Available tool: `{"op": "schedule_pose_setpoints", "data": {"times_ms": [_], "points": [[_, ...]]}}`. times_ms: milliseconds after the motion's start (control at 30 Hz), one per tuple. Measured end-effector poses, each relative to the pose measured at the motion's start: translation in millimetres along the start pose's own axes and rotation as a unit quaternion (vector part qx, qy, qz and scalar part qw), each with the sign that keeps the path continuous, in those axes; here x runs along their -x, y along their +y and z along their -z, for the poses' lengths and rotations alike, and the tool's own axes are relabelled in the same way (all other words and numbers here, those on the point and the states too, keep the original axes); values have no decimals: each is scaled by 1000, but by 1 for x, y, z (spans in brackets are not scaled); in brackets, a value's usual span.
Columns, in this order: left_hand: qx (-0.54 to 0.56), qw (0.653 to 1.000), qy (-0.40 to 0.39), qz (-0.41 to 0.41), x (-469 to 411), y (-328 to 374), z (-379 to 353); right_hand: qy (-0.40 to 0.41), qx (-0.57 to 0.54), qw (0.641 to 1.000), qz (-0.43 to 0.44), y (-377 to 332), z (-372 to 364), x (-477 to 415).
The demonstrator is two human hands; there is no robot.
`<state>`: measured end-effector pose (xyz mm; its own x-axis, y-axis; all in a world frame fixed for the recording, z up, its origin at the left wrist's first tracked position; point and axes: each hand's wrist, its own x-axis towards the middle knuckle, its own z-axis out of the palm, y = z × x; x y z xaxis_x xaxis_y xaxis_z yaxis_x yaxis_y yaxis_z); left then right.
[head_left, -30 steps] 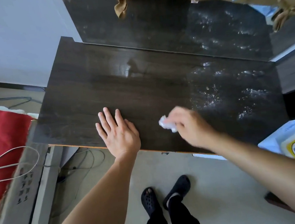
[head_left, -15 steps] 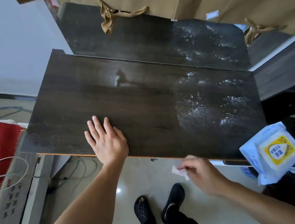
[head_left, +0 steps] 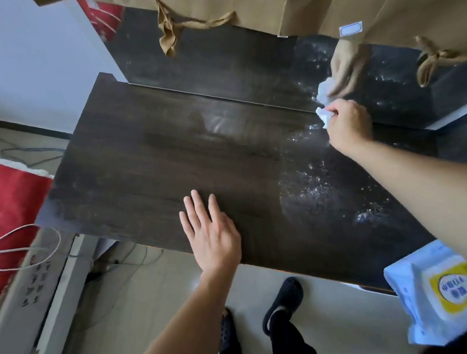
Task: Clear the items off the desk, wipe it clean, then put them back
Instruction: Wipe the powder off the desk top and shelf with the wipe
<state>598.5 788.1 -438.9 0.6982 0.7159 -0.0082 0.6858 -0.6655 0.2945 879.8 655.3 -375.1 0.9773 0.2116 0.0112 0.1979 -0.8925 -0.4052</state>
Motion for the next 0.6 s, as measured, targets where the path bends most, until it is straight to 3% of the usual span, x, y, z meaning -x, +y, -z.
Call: {"op": "schedule_pose_setpoints", "data": {"times_ms": [167,300,400,500,533,600], "points": [[-24,999,31,-8,1,2,-5,22,-10,1000,-20,10,-32,-6],[-23,999,39,-1,0,3,-5,-33,-1,991,126,16,-32,12],[-22,999,45,8,0,6,-3,-141,-3,954,266,26,-16,59],[-21,998,51,14,-1,7,-2,-348,-24,887,304,30,6,87],[-21,998,53,14,0,7,-2,-357,-40,888,287,27,10,79],[-19,998,57,12,0,6,-3,-249,-74,935,242,15,5,44]]}}
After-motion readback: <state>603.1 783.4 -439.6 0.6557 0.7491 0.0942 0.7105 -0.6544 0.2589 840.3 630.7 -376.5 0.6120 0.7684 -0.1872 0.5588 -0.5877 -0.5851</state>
